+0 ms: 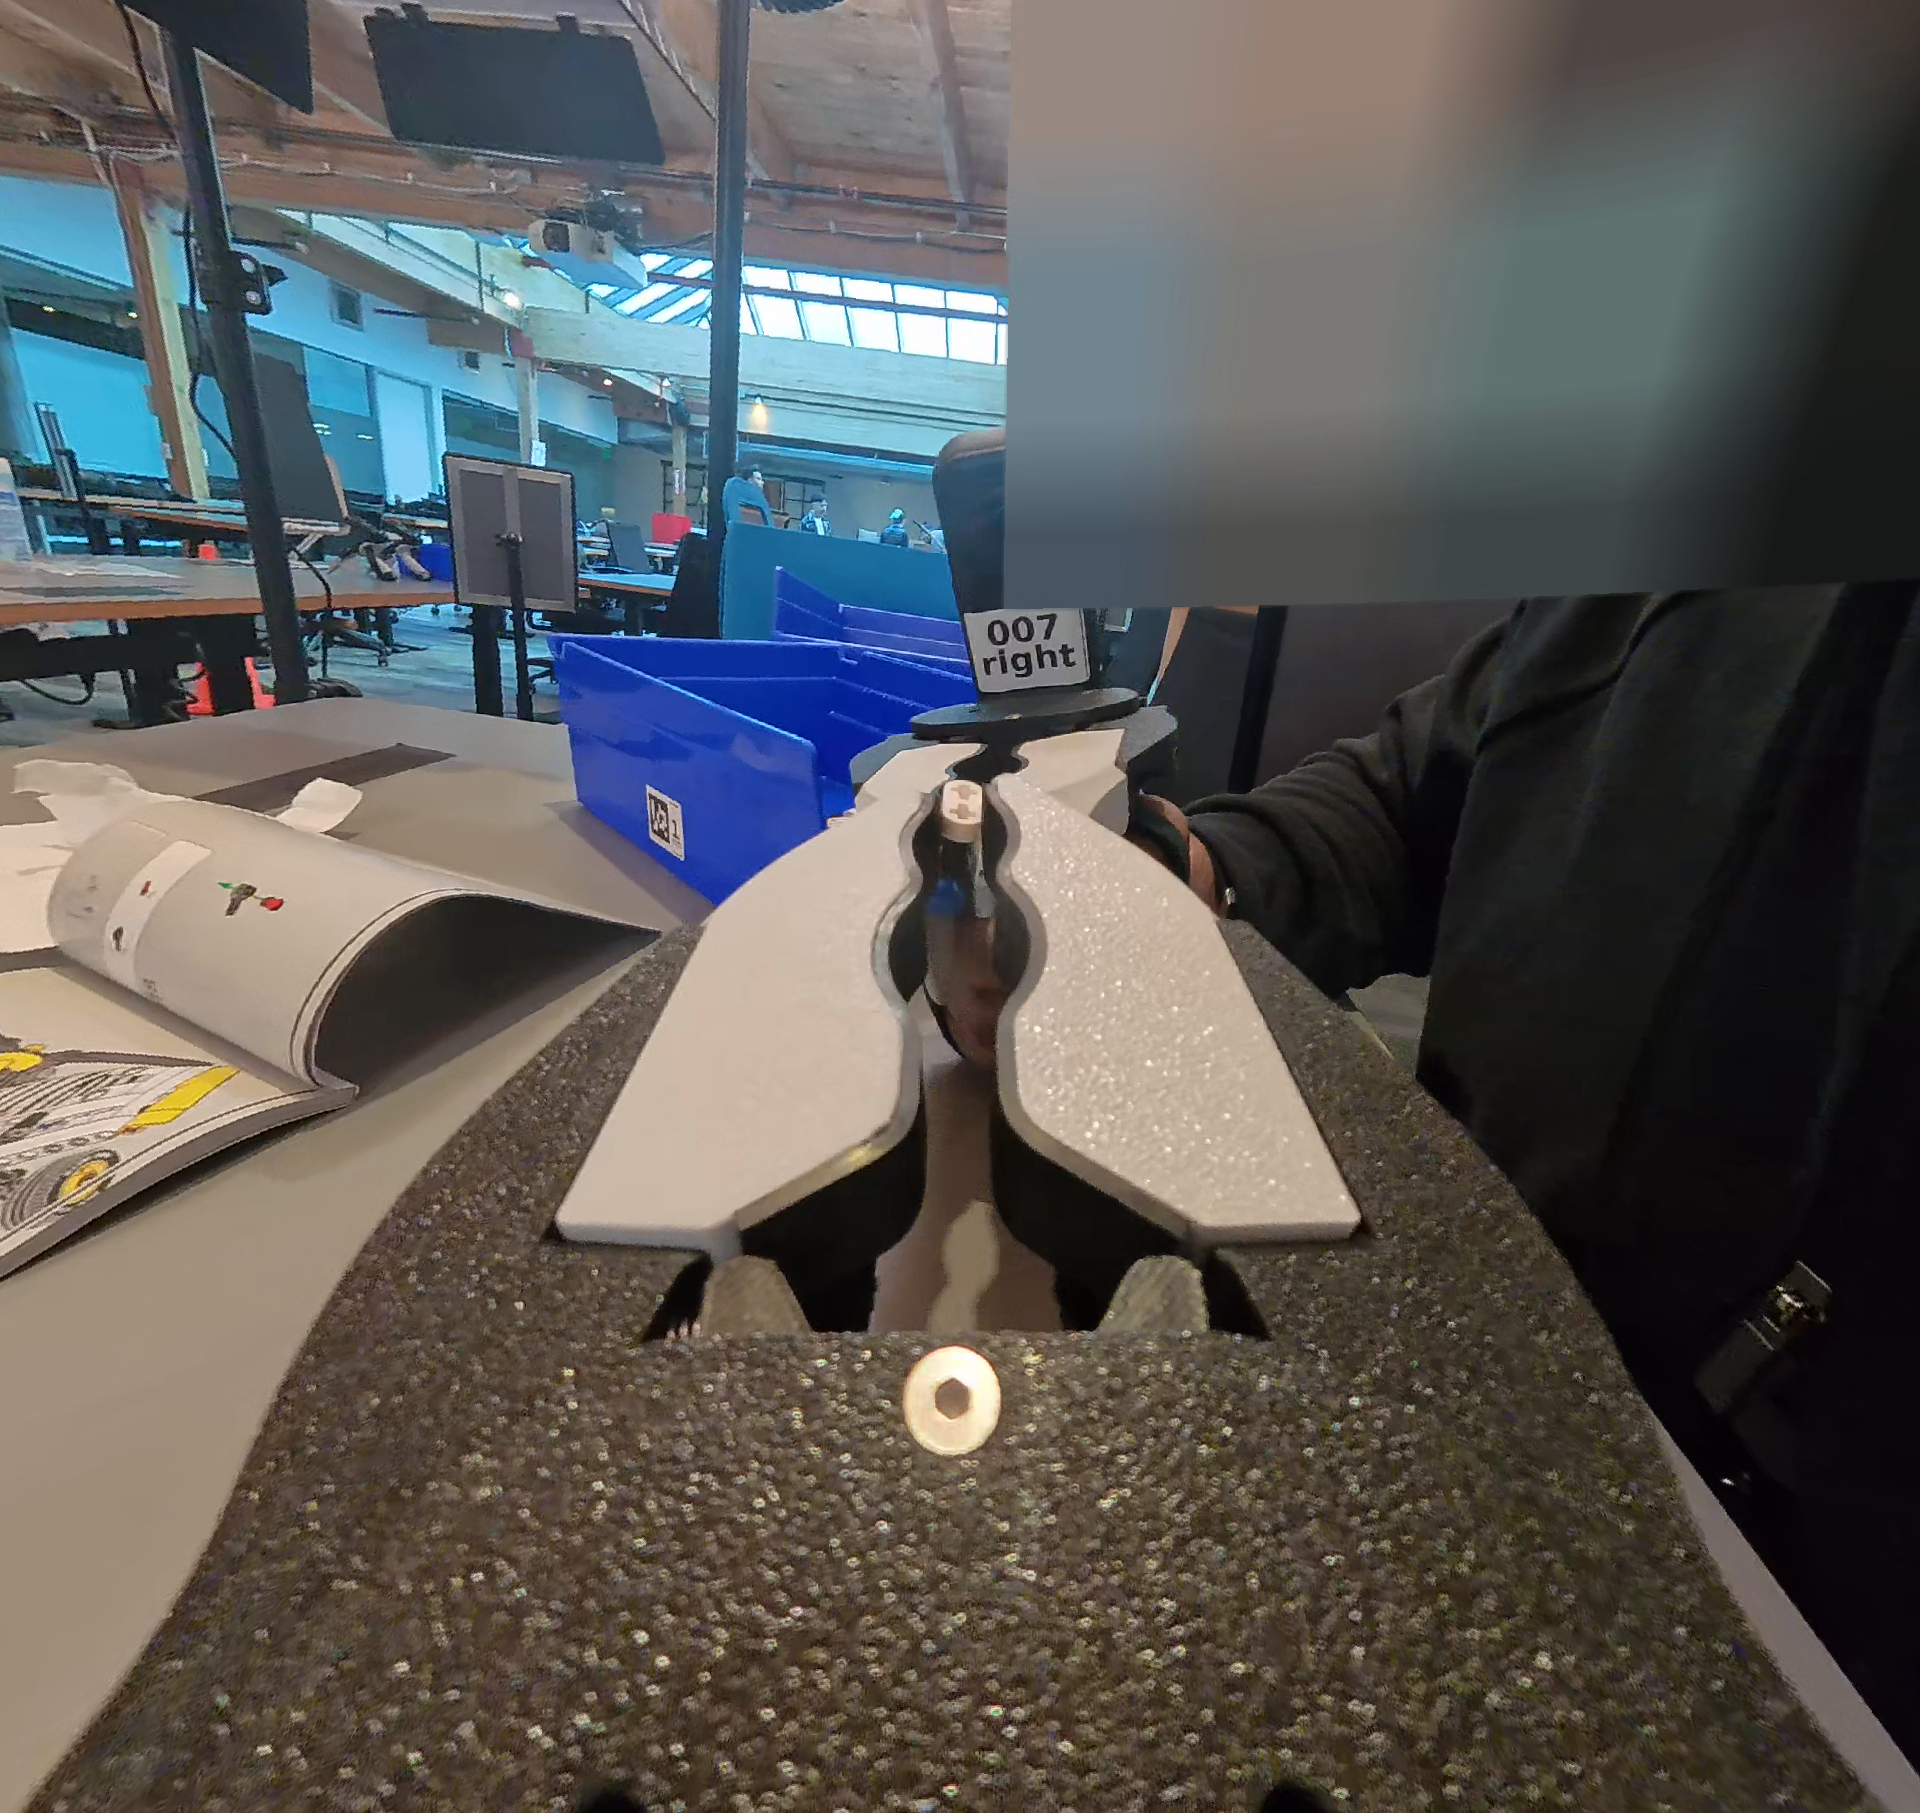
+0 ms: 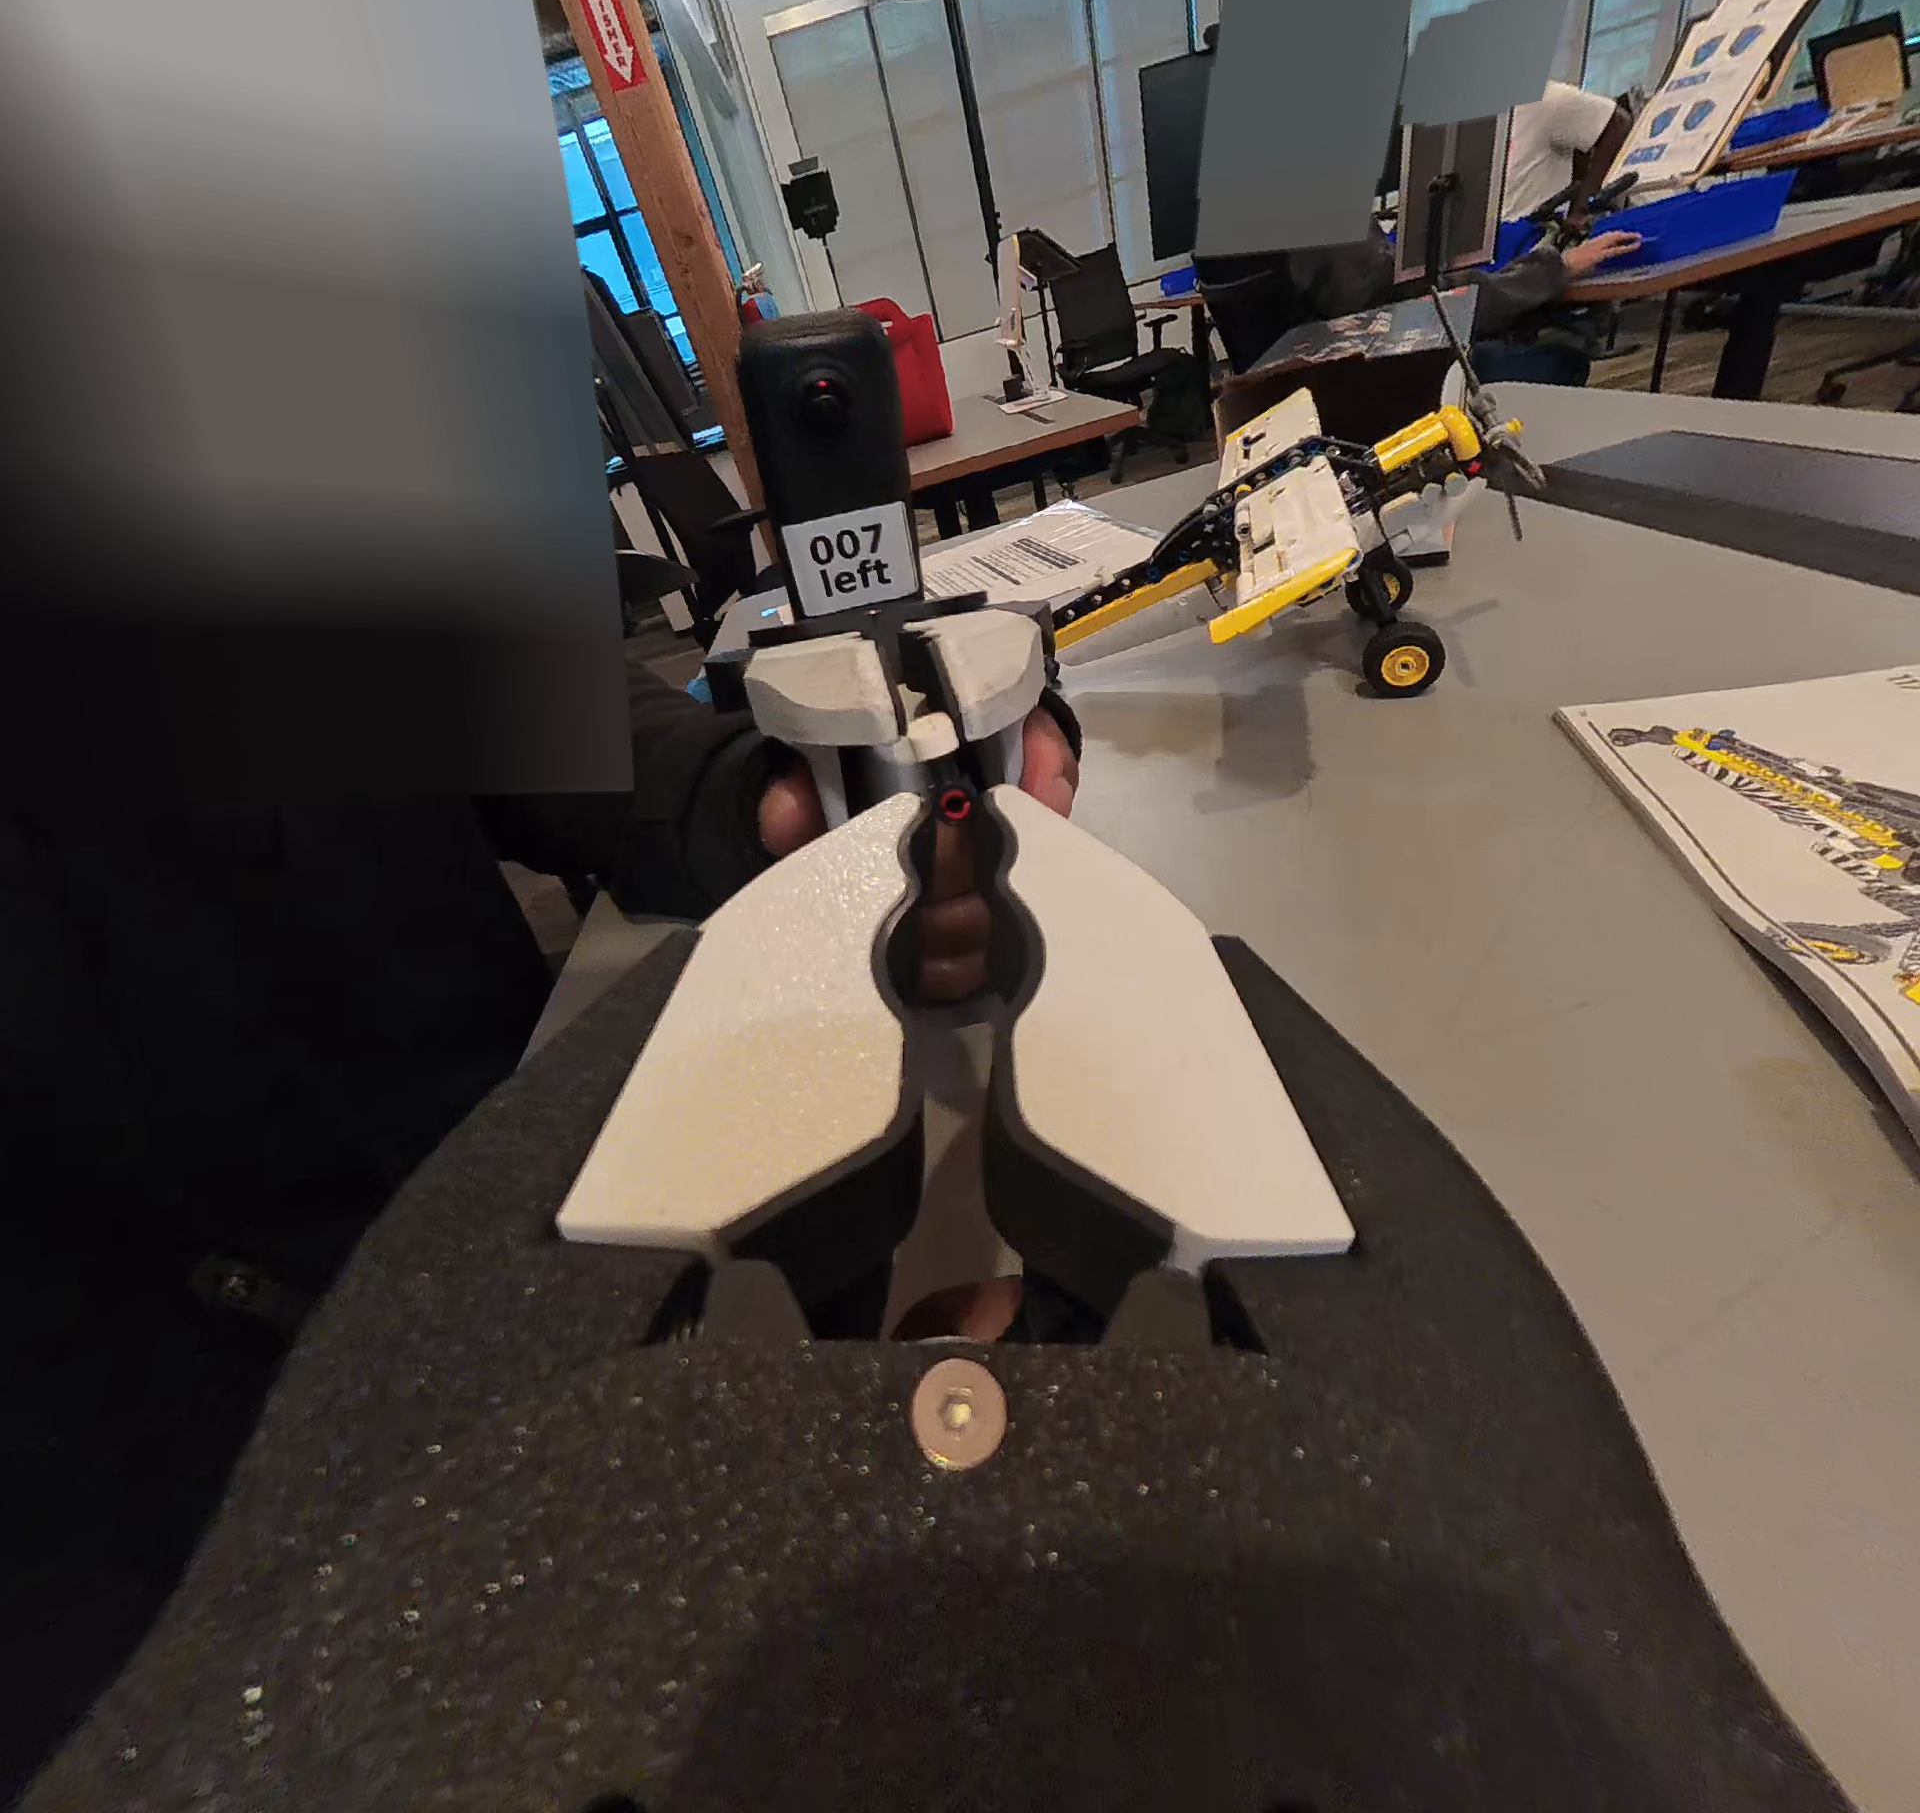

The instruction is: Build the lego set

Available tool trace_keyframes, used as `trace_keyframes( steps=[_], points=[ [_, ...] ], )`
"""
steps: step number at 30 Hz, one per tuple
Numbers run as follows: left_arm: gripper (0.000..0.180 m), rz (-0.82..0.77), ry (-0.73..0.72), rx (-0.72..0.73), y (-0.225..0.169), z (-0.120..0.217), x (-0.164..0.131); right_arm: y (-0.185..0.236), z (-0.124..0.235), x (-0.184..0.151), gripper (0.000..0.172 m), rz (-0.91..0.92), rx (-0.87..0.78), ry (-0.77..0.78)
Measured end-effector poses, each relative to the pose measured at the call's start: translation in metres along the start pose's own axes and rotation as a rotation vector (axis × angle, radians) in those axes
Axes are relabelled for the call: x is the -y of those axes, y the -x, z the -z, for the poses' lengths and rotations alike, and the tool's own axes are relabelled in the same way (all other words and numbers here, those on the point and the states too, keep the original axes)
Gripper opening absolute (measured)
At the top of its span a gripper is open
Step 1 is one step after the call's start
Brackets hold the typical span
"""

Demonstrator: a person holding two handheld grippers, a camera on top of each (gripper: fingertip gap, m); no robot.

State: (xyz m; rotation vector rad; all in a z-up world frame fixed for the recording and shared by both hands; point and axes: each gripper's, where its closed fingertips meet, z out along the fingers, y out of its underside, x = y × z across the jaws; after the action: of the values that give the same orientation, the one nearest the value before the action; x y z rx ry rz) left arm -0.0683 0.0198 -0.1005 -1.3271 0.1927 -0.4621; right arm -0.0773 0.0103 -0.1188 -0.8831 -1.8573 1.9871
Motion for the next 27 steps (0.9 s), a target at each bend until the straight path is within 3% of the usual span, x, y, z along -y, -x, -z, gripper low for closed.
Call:
trace_keyframes(
  steps=[12,27],
  points=[
    [0.007,-0.037,0.017,-0.062,-0.01,0.001,-0.001,0.008,0.0,0.0,0.006,0.1,0.014,0.005],
    [0.008,-0.078,-0.015,-0.066,-0.012,-0.001,0.001,0.017,-0.006,0.0,0.006,-0.03,0.078,-0.026]
  ],
)
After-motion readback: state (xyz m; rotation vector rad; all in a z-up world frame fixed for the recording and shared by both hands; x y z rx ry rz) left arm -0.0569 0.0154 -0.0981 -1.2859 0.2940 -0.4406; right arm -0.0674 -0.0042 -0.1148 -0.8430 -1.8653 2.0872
